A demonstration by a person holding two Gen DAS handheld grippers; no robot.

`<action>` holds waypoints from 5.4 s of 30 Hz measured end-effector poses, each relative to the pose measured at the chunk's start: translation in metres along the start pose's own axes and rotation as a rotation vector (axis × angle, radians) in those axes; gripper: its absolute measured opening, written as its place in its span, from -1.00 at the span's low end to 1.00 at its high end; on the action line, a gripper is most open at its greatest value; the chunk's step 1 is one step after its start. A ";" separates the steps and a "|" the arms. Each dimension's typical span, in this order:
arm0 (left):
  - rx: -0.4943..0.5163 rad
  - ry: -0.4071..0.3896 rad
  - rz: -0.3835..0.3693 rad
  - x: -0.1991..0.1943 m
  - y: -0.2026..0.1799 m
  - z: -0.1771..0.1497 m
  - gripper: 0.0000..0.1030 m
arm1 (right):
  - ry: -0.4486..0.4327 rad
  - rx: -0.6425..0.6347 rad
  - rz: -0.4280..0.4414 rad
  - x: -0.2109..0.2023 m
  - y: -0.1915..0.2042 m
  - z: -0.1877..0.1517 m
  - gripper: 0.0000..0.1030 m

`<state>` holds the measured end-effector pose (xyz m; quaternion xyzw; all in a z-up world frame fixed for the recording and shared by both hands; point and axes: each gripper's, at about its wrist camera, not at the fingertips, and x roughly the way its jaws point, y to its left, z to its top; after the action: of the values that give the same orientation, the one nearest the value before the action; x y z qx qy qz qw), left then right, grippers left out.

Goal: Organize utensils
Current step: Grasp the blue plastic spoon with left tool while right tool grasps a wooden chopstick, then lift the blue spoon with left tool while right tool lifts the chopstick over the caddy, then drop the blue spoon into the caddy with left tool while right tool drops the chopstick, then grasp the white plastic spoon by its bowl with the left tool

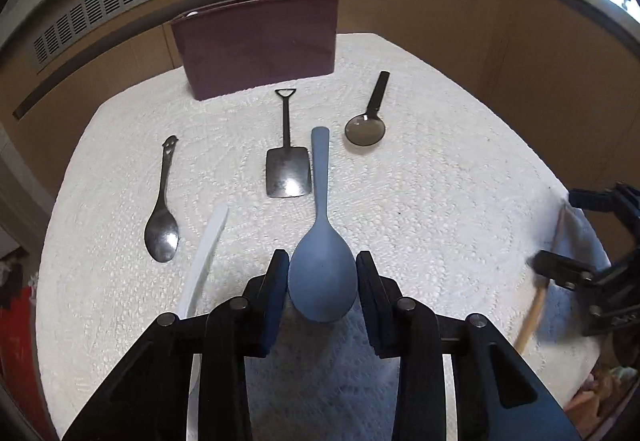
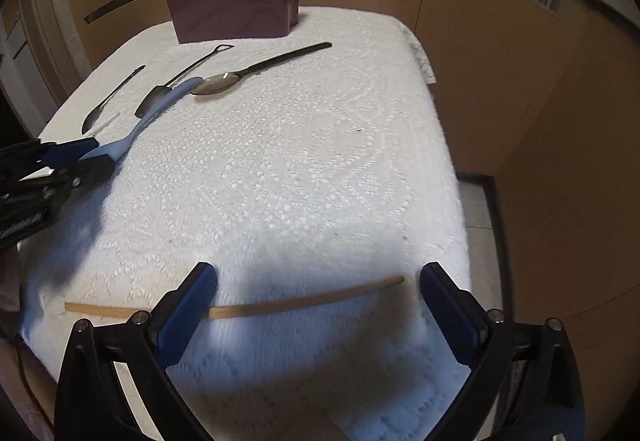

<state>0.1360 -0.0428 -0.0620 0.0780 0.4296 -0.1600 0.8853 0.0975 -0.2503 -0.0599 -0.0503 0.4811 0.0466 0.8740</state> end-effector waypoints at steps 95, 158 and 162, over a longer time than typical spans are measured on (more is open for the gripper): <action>-0.174 -0.267 -0.125 -0.007 0.175 0.269 -0.31 | -0.668 0.092 0.014 0.008 0.055 0.375 -0.89; -0.237 0.024 0.058 -0.030 0.087 -0.046 -0.29 | -0.017 0.084 -0.029 0.048 0.027 0.077 0.74; -0.229 -0.007 0.076 -0.040 0.088 -0.043 -0.29 | -0.020 0.075 -0.033 0.046 0.028 0.076 0.77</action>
<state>0.1119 0.0603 -0.0578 -0.0081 0.4390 -0.0766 0.8952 0.1820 -0.2114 -0.0600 -0.0250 0.4727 0.0146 0.8808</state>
